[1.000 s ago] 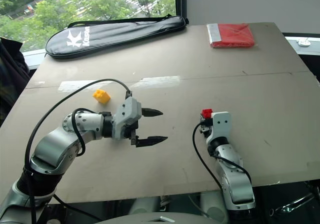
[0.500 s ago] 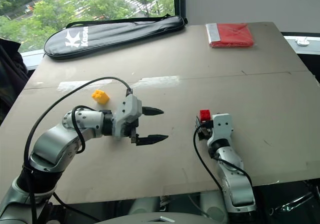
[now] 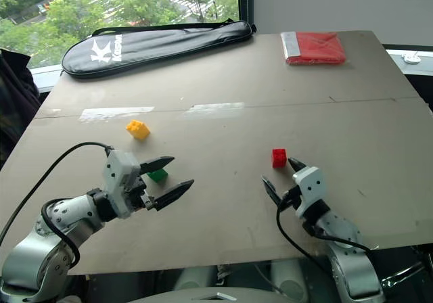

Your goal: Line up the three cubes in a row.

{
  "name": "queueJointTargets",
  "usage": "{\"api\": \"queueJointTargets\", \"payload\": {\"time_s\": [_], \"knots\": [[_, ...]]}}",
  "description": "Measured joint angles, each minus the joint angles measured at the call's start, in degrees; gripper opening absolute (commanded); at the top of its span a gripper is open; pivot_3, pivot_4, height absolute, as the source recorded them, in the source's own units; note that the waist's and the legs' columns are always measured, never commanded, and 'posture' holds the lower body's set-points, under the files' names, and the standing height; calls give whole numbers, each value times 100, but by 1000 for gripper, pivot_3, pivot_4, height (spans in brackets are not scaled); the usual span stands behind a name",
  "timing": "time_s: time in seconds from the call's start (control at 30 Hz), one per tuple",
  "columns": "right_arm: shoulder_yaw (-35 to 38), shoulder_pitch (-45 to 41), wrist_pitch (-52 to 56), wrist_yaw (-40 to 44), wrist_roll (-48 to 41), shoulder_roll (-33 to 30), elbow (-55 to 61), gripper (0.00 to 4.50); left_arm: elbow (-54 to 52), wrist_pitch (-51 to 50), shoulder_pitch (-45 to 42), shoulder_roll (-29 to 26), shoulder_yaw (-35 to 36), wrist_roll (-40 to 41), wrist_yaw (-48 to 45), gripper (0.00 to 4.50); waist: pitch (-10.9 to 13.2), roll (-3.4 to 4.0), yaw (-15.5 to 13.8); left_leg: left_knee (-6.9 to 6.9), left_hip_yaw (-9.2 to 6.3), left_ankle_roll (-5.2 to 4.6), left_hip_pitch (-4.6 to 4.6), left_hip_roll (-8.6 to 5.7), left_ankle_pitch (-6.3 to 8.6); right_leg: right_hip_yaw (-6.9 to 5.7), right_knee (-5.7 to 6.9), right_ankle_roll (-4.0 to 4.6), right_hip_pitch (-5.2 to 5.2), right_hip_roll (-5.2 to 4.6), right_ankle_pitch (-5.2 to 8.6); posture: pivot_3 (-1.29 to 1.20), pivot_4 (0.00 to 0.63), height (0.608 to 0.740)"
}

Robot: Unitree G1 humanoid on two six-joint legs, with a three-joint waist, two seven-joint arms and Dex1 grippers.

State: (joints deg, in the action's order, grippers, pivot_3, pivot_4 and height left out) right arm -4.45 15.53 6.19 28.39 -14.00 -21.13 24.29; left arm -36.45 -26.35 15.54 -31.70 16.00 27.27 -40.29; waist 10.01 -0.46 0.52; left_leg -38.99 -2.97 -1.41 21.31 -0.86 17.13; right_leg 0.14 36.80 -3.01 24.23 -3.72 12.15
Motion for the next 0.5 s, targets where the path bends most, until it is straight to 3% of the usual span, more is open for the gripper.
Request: {"api": "queueJointTargets", "payload": {"time_s": [0.13, 0.27, 0.37, 0.5], "knots": [[337, 490, -142, 1121, -649, -793, 34, 4451, 375, 711, 466, 101, 165, -584, 211, 4500, 1, -3, -9, -14, -3, -1, -15, 2, 0, -6, 2, -15, -20, 2, 12, 0, 150, 701], [371, 630, -250, 2154, -1289, -1176, 62, 4451, 825, 1083, 496, 112, 126, -873, 250, 4500, 11, -20, -3, -21, -8, -1, -42, 10, 0, -13, 3, -12, -50, 6, 11, 0, 150, 701], [371, 631, -317, 2460, -1482, -1213, 119, 4451, 997, 1209, 478, 113, 98, -927, 249, 4500, 16, -29, -3, -21, -11, -1, -45, 13, 0, -16, 3, -13, -52, 6, 11, 0, 150, 701], [278, 539, -411, 2875, -1792, -1198, 299, 4451, 2120, 1735, -159, 73, -74, -1026, -16, 4500, 16, -32, -28, -22, -18, -1, -41, 11, 0, -25, 3, -12, -52, 5, 10, 0, 150, 701]]}}
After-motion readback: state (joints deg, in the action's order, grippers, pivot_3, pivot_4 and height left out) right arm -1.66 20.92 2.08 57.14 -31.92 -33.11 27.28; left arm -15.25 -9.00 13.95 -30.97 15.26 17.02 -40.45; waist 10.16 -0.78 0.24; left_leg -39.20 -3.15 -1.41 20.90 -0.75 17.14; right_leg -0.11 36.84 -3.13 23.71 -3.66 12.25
